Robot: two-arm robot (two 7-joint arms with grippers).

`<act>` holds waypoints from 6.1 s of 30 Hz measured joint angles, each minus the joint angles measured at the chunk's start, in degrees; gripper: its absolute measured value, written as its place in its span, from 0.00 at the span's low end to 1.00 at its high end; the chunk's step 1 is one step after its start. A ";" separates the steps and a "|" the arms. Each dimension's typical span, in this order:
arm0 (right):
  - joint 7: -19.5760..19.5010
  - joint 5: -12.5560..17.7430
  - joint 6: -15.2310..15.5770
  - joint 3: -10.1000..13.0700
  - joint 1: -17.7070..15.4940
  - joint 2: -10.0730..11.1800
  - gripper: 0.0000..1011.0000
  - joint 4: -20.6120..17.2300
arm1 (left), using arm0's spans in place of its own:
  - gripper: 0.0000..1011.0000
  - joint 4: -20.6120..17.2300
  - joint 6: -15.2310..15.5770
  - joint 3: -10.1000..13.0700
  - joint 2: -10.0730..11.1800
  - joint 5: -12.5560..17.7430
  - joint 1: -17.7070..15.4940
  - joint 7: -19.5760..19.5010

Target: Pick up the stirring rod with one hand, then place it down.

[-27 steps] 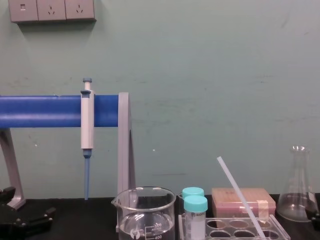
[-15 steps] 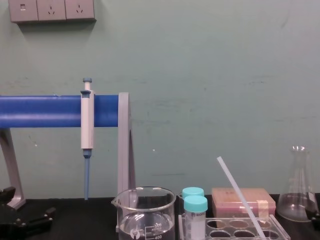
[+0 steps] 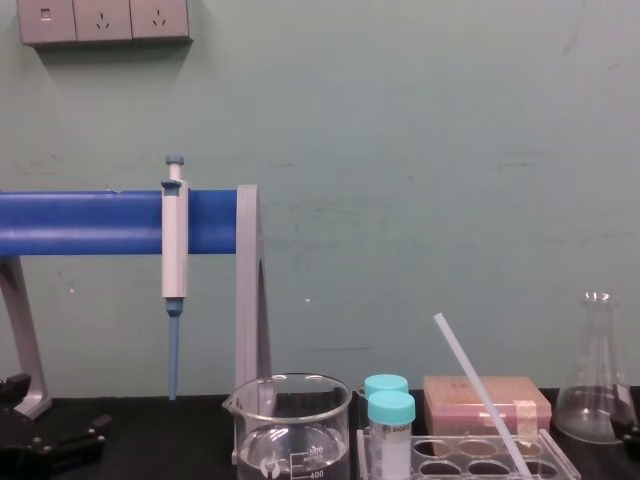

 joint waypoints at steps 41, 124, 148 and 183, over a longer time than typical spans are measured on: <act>0.64 -0.08 -0.66 0.53 -0.28 0.26 0.99 -0.38 | 0.99 0.00 0.00 0.00 0.00 0.00 0.00 0.00; 52.82 11.07 -7.13 -1.60 26.76 -15.18 0.99 35.41 | 0.99 0.00 0.00 0.00 0.00 0.00 0.00 0.00; 52.98 11.10 -7.10 -1.75 27.07 -15.43 0.91 35.85 | 0.99 0.00 0.00 0.00 0.00 0.00 0.00 0.00; 52.98 11.12 -7.10 -1.71 27.05 -15.42 0.07 35.81 | 0.99 0.00 0.00 0.00 0.00 0.00 0.00 0.00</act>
